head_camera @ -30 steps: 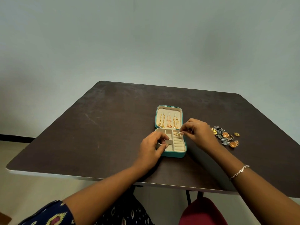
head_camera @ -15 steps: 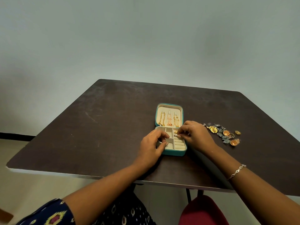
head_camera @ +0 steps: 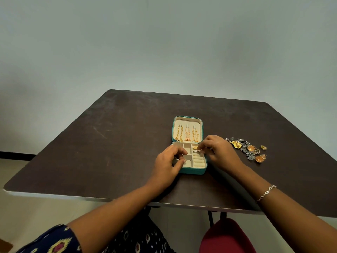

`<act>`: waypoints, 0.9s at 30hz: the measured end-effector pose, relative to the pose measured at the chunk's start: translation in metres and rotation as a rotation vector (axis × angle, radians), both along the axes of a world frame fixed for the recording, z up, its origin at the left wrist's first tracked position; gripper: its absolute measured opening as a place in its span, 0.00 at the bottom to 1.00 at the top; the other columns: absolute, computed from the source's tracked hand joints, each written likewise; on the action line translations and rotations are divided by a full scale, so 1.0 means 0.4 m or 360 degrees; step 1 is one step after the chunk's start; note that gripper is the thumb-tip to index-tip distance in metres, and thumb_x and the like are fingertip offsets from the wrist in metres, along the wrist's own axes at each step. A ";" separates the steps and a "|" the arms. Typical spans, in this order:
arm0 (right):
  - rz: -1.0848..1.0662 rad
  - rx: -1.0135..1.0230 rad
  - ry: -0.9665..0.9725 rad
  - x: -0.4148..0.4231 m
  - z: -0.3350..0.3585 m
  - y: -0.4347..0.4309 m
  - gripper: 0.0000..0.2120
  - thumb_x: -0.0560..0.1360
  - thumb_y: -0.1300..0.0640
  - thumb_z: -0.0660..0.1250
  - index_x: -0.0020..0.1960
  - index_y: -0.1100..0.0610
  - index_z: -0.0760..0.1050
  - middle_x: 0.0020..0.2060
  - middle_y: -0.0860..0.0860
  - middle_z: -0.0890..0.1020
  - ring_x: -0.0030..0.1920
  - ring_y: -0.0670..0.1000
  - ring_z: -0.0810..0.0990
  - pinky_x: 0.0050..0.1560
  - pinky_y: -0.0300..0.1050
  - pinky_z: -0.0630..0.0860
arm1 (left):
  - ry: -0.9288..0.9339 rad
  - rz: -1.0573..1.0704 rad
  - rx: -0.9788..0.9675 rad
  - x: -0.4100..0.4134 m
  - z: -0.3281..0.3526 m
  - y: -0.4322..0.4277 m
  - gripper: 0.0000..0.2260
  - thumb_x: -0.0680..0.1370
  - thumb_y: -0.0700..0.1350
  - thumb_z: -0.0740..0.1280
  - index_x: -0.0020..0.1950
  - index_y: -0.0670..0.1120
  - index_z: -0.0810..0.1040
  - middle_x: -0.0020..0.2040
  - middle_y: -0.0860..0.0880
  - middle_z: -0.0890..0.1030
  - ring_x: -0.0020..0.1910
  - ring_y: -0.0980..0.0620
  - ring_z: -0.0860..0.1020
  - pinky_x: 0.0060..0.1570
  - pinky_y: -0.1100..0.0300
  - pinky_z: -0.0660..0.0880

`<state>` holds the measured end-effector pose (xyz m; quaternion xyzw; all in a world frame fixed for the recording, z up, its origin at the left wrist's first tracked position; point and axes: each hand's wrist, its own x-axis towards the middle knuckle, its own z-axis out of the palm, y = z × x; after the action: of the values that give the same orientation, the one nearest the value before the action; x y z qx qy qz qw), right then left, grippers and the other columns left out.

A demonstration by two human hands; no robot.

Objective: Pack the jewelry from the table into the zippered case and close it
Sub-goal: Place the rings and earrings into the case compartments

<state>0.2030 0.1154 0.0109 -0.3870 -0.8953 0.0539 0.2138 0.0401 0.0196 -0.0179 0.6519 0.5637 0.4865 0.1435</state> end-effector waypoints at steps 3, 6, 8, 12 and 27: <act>0.0025 0.0024 0.0019 -0.005 0.004 -0.002 0.06 0.73 0.58 0.68 0.49 0.56 0.80 0.46 0.54 0.79 0.48 0.52 0.75 0.43 0.47 0.73 | 0.0003 0.0001 -0.0003 -0.001 -0.002 0.000 0.06 0.74 0.36 0.67 0.49 0.45 0.77 0.41 0.58 0.74 0.43 0.59 0.75 0.43 0.73 0.70; 0.0054 0.0060 -0.0070 -0.015 0.005 0.002 0.07 0.72 0.54 0.68 0.48 0.55 0.80 0.46 0.53 0.78 0.49 0.51 0.74 0.42 0.45 0.71 | -0.0007 -0.0004 0.0009 -0.002 -0.003 -0.001 0.06 0.73 0.36 0.67 0.48 0.44 0.77 0.41 0.58 0.74 0.42 0.59 0.75 0.42 0.74 0.70; 0.0046 0.0065 -0.0120 -0.018 0.004 0.006 0.06 0.73 0.54 0.68 0.48 0.55 0.80 0.47 0.52 0.78 0.50 0.51 0.73 0.42 0.44 0.70 | -0.0007 -0.0007 0.0006 -0.001 -0.002 -0.001 0.06 0.73 0.36 0.67 0.49 0.44 0.77 0.41 0.58 0.74 0.43 0.59 0.75 0.42 0.74 0.70; 0.0005 0.0071 -0.0121 -0.008 0.001 0.013 0.07 0.73 0.54 0.68 0.48 0.56 0.80 0.47 0.52 0.78 0.49 0.51 0.73 0.41 0.44 0.70 | -0.0010 -0.0008 0.0002 -0.003 -0.003 0.000 0.06 0.74 0.36 0.67 0.49 0.44 0.77 0.41 0.58 0.74 0.43 0.59 0.75 0.42 0.73 0.70; -0.0087 0.0116 0.0141 0.172 -0.030 0.038 0.03 0.70 0.62 0.71 0.43 0.58 0.79 0.39 0.52 0.79 0.41 0.52 0.76 0.40 0.45 0.72 | -0.0051 0.0002 0.0018 -0.005 -0.008 0.000 0.06 0.73 0.35 0.68 0.47 0.44 0.77 0.40 0.56 0.75 0.44 0.59 0.74 0.41 0.72 0.70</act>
<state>0.2717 0.1308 -0.0012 -0.4005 -0.8754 0.0325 0.2686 0.0380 0.0196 -0.0209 0.6444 0.5590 0.5002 0.1486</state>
